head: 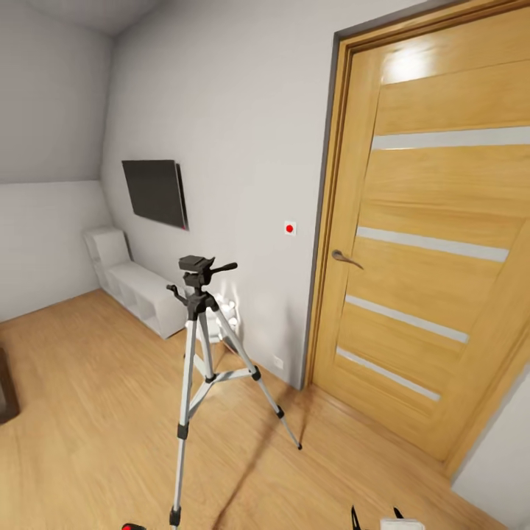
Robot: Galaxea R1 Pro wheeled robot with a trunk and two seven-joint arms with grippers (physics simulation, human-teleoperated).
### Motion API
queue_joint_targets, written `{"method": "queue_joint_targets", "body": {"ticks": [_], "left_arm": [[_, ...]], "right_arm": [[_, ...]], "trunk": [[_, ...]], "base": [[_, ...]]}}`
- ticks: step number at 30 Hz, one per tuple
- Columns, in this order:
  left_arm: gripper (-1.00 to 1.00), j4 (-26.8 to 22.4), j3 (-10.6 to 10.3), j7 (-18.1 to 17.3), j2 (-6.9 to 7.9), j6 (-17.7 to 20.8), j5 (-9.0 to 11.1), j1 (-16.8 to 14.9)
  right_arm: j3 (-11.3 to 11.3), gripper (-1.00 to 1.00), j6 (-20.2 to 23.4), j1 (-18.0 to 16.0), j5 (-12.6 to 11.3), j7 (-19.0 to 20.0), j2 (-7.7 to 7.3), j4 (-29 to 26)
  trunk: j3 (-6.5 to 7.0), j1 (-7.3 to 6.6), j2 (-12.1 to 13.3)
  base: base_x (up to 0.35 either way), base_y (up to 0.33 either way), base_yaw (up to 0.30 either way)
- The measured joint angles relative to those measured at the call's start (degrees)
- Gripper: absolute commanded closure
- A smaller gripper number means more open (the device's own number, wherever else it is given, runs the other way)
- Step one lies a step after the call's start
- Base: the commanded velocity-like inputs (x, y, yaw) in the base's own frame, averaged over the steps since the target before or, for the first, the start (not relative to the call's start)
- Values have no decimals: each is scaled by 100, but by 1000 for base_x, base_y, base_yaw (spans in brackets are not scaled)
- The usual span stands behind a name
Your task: Attach the digital camera to the camera tripod in the bedroom.
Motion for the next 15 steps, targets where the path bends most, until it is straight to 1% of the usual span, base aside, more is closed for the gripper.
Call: {"method": "queue_joint_targets", "body": {"ticks": [2,7,8,10,15], "left_arm": [[100,-2,-5,5,8,8,-2,97],[100,1,3,22,78,41,-2,536],[100,-2,-9,26,78,46,-10,564],[100,-3,-16,28,60,49,-15,581],[100,-5,-19,38,-96,82,-13,604]], "right_arm": [[1,-100,-96,0,0,0,-3,147],[0,-100,-535,0,-5,0,-6,878],[2,-100,-565,0,-4,-1,-6,927],[2,-100,-583,0,-3,-1,-3,957],[3,-100,-602,0,-9,-1,14,997]], "trunk": [[1,0,0],[0,0,0],[1,0,0],[2,0,0],[2,0,0]], "base": [[0,0,195],[0,0,188],[0,0,160],[0,0,131],[0,0,54]]}}
